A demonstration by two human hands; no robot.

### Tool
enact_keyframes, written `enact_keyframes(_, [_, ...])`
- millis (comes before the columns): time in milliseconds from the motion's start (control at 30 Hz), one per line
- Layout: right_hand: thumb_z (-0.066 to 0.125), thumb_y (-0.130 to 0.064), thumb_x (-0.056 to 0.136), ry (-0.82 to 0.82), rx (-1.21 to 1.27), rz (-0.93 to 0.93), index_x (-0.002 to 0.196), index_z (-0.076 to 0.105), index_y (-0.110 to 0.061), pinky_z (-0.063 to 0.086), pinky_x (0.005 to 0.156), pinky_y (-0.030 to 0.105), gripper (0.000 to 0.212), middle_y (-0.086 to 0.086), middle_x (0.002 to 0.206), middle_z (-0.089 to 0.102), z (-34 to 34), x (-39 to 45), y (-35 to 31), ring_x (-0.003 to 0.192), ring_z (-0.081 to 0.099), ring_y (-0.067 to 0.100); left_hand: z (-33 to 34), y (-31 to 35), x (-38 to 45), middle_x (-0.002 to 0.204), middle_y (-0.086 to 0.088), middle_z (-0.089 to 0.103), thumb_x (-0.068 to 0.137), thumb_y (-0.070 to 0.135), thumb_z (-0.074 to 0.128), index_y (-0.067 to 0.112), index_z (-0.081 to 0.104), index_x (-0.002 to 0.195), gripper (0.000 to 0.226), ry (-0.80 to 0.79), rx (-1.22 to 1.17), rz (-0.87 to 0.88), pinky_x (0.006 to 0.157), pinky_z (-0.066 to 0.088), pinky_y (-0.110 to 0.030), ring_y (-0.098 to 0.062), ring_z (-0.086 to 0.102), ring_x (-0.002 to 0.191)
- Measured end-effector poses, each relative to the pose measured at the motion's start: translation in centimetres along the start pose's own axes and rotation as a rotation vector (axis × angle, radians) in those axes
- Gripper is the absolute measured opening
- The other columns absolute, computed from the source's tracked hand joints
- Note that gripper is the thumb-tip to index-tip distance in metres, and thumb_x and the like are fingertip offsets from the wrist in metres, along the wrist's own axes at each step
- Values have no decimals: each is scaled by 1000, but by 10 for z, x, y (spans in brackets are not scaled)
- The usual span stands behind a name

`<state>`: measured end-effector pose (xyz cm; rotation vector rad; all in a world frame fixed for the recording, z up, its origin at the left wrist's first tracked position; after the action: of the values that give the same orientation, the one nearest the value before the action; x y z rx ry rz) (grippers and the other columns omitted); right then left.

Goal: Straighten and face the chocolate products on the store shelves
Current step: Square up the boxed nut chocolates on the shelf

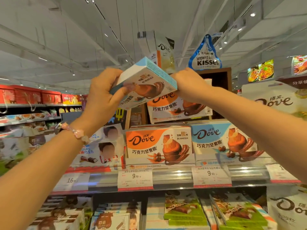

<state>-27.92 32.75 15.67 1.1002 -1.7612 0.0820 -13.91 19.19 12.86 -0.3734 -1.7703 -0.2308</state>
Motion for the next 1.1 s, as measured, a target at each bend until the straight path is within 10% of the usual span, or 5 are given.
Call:
enact_keyframes(467, [46, -20, 96, -133, 377, -35, 135, 42, -13, 43, 67, 30, 40, 7, 115, 57, 34, 2, -47, 92, 57, 20, -17, 0, -16, 100, -8, 61, 85, 38, 54, 6, 58, 109, 40, -1, 15, -63, 66, 48, -17, -14, 56, 89])
enact_keyframes(700, [57, -26, 91, -335, 778, 66, 113, 53, -35, 26, 68, -5, 25, -21, 100, 45, 66, 8, -62, 91, 45, -1, -19, 10, -19, 92, -18, 62, 85, 42, 49, 3, 60, 104, 45, 0, 69, 22, 63, 47, -52, -30, 58, 83])
enact_keyframes(800, [56, -35, 91, -271, 610, 51, 126, 53, -16, 36, 72, 12, 39, 1, 119, 57, 76, 11, -61, 108, 52, 15, -19, 11, -19, 93, -18, 61, 85, 41, 49, 2, 60, 104, 45, -6, 54, 10, 63, 48, -49, -30, 58, 83])
enact_keyframes(967, [63, -34, 86, -340, 589, -31, 79, 60, -15, 46, 62, 28, 21, -3, 77, 60, 84, 0, -66, 69, 55, 12, -15, 2, -18, 98, -11, 61, 86, 35, 53, 5, 58, 105, 36, 1, 58, -43, 66, 47, -17, -12, 54, 88])
enact_keyframes(1100, [59, -27, 90, -426, 601, -108, 92, 65, -8, 44, 73, 28, 21, 2, 89, 60, 83, -15, -61, 81, 54, 18, -9, 2, -15, 98, -11, 62, 85, 31, 55, 5, 59, 106, 33, -10, 44, -67, 67, 51, -31, -19, 56, 89])
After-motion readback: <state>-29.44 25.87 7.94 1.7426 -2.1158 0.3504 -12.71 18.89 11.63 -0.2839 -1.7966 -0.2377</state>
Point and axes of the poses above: each hand's wrist, its own x-axis towards the middle knuckle, its own z-axis out of the palm, y = z × x, the point moved 6 cm from there along x, towards the middle knuckle
